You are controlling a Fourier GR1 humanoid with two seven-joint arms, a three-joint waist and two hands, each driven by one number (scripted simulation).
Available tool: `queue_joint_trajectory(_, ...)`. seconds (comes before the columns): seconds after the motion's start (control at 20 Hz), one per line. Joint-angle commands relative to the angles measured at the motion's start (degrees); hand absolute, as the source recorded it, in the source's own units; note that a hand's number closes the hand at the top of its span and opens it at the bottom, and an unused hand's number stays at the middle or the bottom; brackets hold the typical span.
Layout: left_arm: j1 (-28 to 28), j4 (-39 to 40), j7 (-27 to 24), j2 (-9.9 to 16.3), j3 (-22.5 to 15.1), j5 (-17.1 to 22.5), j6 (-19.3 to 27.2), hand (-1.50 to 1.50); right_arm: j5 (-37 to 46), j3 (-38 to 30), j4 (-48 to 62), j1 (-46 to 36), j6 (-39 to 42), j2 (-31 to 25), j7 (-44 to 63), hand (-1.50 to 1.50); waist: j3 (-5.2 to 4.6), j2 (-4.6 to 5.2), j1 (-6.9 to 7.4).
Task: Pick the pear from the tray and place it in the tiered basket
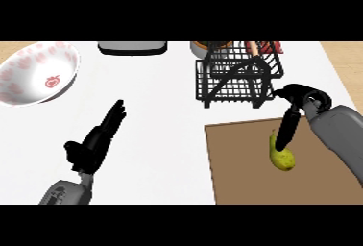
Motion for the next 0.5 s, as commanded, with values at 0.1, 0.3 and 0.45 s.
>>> queue_joint_trajectory(0.1, -0.52, -1.52, 1.34, -0.18, 1.37, -1.29, -0.08, 0.0, 3.35, -1.02, -0.52, 4.55, -0.36, 3.94, 4.68, -1.5, 0.02, 0.05, 0.14)
queue_joint_trajectory(0.3, -0.88, 1.79, -1.07, -1.72, 1.86, -1.86, -1.21, 0.0, 7.51, -1.98, 1.26, 4.39, -1.87, 5.98, 4.72, -1.5, 0.01, 0.12, 0.2)
queue_joint_trajectory(0.45, -1.63, 2.78, -0.81, 1.53, 5.3, 0.76, -5.22, 0.0, 9.19, -2.1, 2.07, 8.58, -1.74, 4.05, 0.92, -1.5, 0.01, 0.15, 0.05)
